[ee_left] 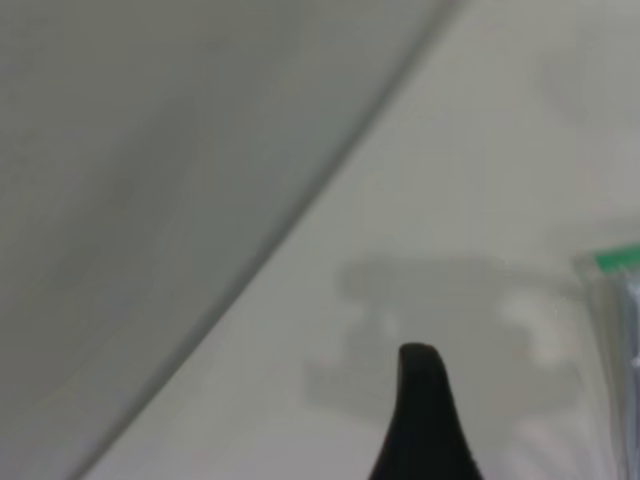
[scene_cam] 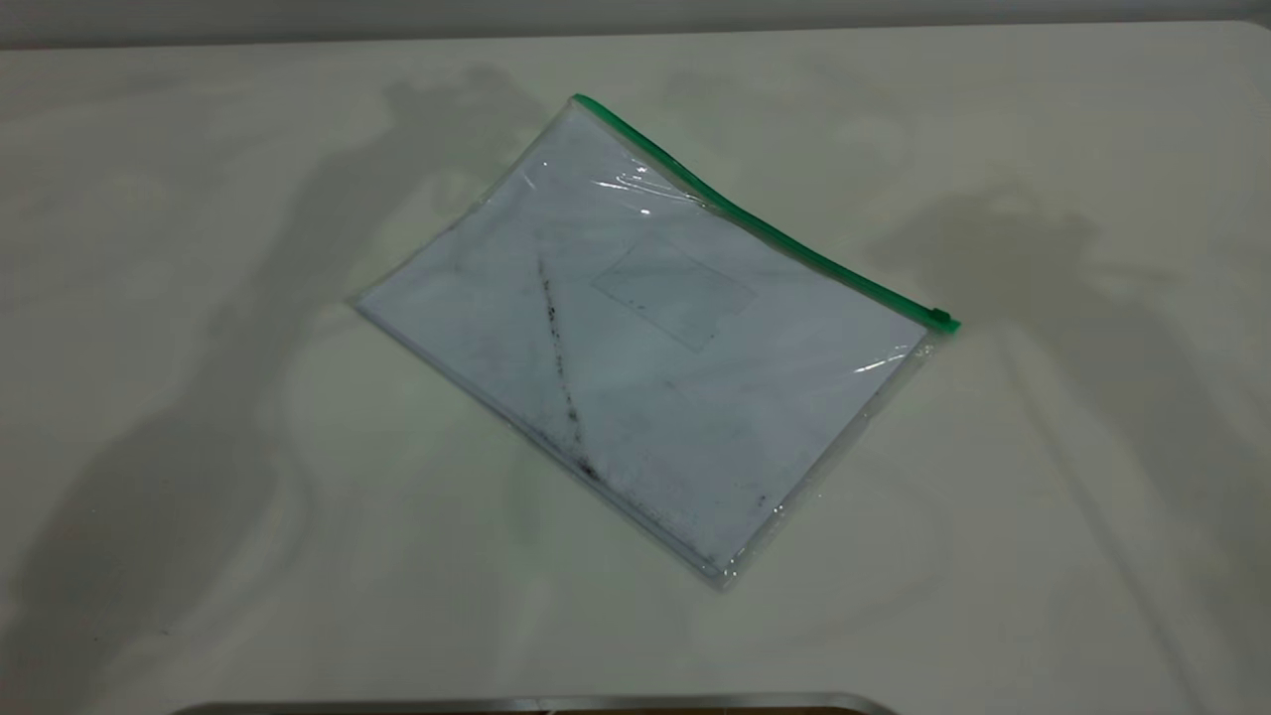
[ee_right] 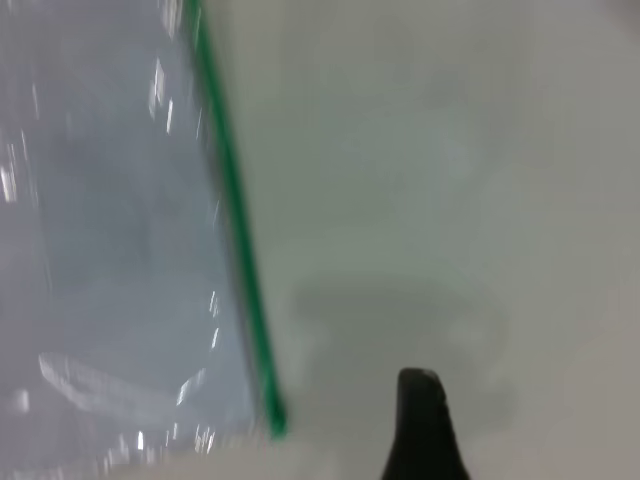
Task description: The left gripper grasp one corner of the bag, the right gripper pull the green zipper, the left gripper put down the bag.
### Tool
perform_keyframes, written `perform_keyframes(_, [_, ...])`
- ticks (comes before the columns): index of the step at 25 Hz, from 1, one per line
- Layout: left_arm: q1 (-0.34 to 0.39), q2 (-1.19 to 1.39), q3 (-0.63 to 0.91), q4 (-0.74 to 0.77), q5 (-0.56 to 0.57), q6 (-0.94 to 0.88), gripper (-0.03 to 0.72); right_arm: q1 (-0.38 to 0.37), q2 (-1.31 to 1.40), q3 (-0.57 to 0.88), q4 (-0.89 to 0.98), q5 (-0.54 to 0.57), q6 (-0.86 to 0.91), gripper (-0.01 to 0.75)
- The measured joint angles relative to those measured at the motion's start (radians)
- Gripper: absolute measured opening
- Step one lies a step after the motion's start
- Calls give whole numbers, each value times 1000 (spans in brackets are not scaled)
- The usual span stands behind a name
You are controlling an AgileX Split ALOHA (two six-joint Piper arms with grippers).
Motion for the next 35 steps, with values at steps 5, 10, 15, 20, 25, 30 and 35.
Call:
perform_keyframes(5, [0,-110,-1,178,0,-254,589,0,-278,0,0,71,72,571])
perform_keyframes(10, [0,-257,-3,233,0,-364,588,0,-483,1,0,189,149,570])
perform_keyframes(15, [-2,-472,164,203,0,-402,588,0,-634,62,-18,280,216,570])
perform_keyframes(20, [-4,-737,523,205,0,-443,588,-1,-809,209,-38,285,246,570])
perform_keyframes(25, [-4,-1050,890,204,0,-504,588,-1,-1026,384,-34,288,254,570])
perform_keyframes(30, [-4,-1374,1232,204,0,-559,588,-1,-1259,509,-28,321,275,570])
perform_keyframes(35, [-4,-1666,1536,204,0,-579,588,-1,-1408,564,-28,420,299,570])
